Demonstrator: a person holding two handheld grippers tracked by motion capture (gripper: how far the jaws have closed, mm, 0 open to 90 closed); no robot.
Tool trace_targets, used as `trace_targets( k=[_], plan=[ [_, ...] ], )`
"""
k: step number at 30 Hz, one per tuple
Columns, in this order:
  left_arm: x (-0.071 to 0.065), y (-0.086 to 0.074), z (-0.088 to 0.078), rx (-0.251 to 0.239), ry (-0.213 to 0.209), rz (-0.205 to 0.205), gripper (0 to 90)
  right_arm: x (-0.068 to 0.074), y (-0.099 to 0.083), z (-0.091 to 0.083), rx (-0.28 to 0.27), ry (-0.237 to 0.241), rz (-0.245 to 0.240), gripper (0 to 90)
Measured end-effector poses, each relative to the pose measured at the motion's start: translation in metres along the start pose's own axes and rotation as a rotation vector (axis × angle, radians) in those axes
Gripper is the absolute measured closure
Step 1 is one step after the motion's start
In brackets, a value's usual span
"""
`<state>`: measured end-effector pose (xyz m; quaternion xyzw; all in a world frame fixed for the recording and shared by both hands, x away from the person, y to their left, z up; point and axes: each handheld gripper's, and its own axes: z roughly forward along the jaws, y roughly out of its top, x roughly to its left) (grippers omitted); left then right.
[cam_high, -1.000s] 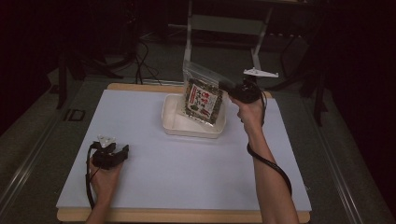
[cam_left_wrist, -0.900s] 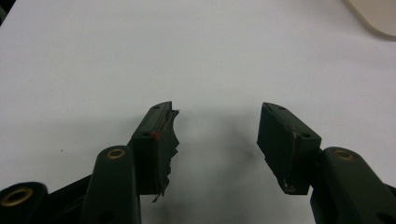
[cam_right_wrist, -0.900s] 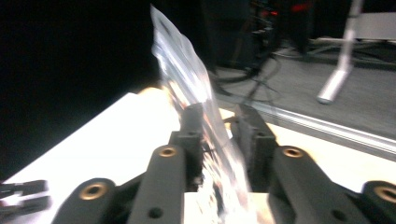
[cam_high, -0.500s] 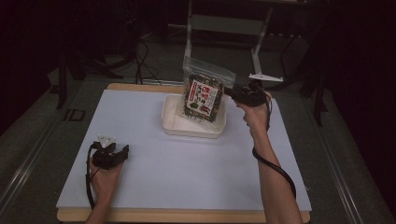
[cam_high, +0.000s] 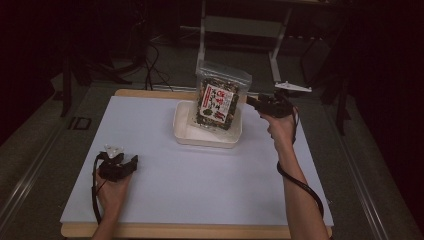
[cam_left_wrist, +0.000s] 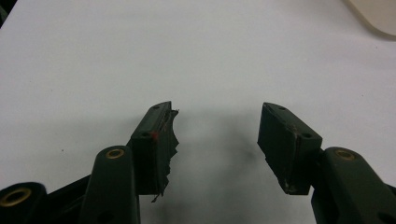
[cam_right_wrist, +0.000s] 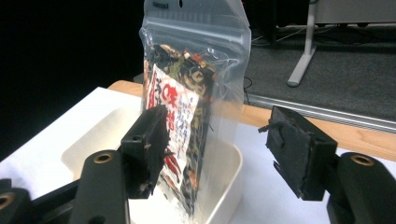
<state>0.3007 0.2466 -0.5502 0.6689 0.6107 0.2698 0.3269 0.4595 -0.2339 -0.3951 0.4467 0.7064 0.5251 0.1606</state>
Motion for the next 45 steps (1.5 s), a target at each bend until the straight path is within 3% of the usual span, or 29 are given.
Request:
trace_targets(
  k=[8, 22, 29, 37, 41, 45],
  plan=[
    [0.0, -0.001, -0.001, -0.019, 0.007, -0.009, 45.1, 0.001, -0.005, -0.014, 0.027, 0.001, -0.042, 37.3],
    [0.001, -0.001, -0.002, -0.023, 0.018, -0.02, 41.3, 0.021, -0.021, -0.029, 0.104, 0.046, -0.136, 38.0],
    [0.001, -0.001, -0.002, -0.027, 0.034, -0.031, 39.9, 0.027, -0.036, -0.04, 0.128, 0.069, -0.155, 39.7],
    [0.001, -0.001, -0.001, -0.02, 0.053, -0.039, 34.8, 0.027, -0.066, -0.049, 0.182, 0.041, -0.179, 41.6],
    [0.0, 0.0, -0.001, -0.011, 0.065, -0.033, 32.4, 0.026, -0.089, -0.05, 0.216, 0.03, -0.183, 41.8],
    [0.0, 0.0, 0.0, -0.002, 0.076, -0.027, 30.4, 0.021, -0.115, -0.05, 0.246, -0.013, -0.198, 42.6]
  ],
)
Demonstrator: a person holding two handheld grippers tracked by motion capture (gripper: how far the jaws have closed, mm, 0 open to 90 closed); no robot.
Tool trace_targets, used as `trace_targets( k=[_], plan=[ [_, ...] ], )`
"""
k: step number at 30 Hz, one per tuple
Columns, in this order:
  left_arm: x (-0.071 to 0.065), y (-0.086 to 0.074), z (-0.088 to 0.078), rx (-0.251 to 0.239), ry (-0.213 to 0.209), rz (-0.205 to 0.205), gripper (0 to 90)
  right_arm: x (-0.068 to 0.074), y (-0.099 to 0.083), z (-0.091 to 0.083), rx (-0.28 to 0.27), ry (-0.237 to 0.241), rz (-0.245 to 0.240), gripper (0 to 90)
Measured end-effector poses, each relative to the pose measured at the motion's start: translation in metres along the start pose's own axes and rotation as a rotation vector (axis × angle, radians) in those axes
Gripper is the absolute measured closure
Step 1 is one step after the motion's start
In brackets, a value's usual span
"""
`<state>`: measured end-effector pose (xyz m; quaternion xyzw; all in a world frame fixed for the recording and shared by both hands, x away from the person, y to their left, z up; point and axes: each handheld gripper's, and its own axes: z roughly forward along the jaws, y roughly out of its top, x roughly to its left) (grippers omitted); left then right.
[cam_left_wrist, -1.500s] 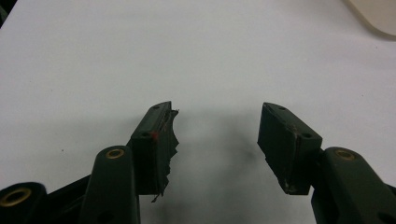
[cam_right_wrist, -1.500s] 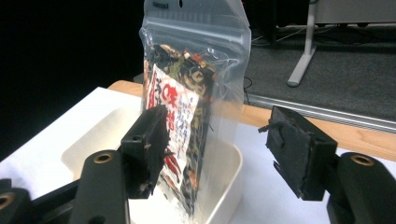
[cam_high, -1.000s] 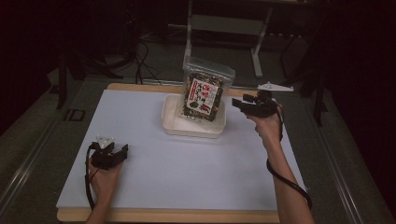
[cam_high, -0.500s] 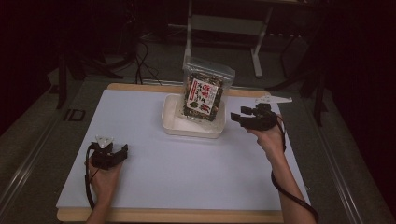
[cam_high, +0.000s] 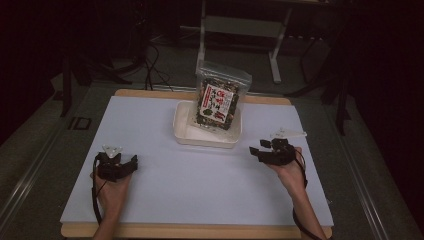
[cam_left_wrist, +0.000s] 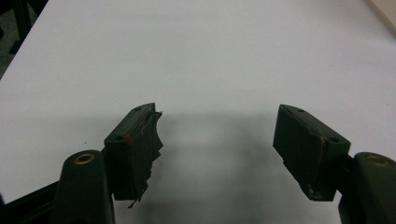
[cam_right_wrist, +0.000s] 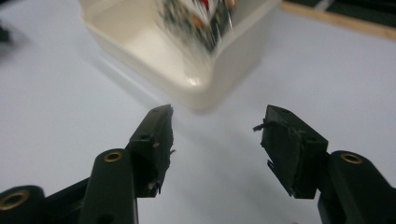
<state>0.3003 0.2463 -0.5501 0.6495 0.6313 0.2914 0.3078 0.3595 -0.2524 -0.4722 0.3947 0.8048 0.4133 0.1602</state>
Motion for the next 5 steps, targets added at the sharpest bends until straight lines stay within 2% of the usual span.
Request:
trace_targets(
  k=[3, 5],
  plan=[
    [-0.001, 0.0, 0.0, 0.004, 0.023, -0.009, 28.0, -0.003, -0.019, 0.003, 0.017, -0.035, -0.003, 42.7],
    [-0.001, 0.001, 0.002, 0.024, 0.047, -0.014, 25.3, -0.007, -0.03, 0.003, 0.023, -0.073, -0.003, 42.7]
  ],
)
